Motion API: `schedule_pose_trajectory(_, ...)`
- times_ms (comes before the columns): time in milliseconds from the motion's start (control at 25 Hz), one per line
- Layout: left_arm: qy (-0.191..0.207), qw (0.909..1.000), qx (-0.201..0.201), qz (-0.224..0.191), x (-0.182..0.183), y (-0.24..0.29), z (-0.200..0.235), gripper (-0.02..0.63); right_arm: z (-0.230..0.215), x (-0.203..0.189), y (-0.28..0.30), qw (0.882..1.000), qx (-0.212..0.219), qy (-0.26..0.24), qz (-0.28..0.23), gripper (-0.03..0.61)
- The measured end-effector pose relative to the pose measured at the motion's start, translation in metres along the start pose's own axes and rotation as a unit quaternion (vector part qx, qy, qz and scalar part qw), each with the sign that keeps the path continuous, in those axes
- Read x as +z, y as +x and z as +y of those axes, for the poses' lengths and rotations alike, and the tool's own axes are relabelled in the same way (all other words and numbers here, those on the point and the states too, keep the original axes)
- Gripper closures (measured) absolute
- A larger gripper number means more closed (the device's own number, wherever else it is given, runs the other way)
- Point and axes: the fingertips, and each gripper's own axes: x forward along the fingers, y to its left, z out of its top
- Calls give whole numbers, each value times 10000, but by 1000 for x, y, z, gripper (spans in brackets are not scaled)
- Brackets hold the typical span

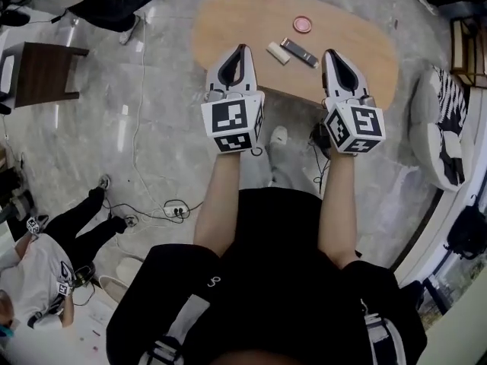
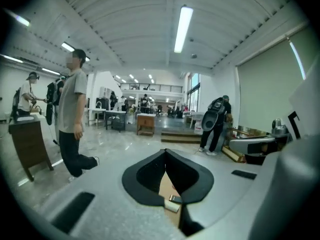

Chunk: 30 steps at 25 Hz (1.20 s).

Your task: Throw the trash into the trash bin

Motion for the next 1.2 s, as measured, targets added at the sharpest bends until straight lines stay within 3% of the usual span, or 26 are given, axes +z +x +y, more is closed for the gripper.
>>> schedule_pose_trajectory(240, -164, 9952, 260, 928, -102, 38, 38, 609, 5, -90, 41, 9955, 98, 298, 899, 565)
schedule_pose_trajectory(680, -629, 9844, 76, 1643, -272, 106, 53, 609, -1, -254, 107, 9821, 318, 182, 1848, 565)
schedule_pose_trajectory(920, -721, 9808, 84, 1810, -315, 129, 71, 609, -7, -317, 133, 9766, 207, 119, 2135, 565)
schedule_pose_trajectory(1200, -753, 9763, -75, 2027, -335, 146, 73, 609, -23, -354, 162, 9671, 134, -112, 2539, 563)
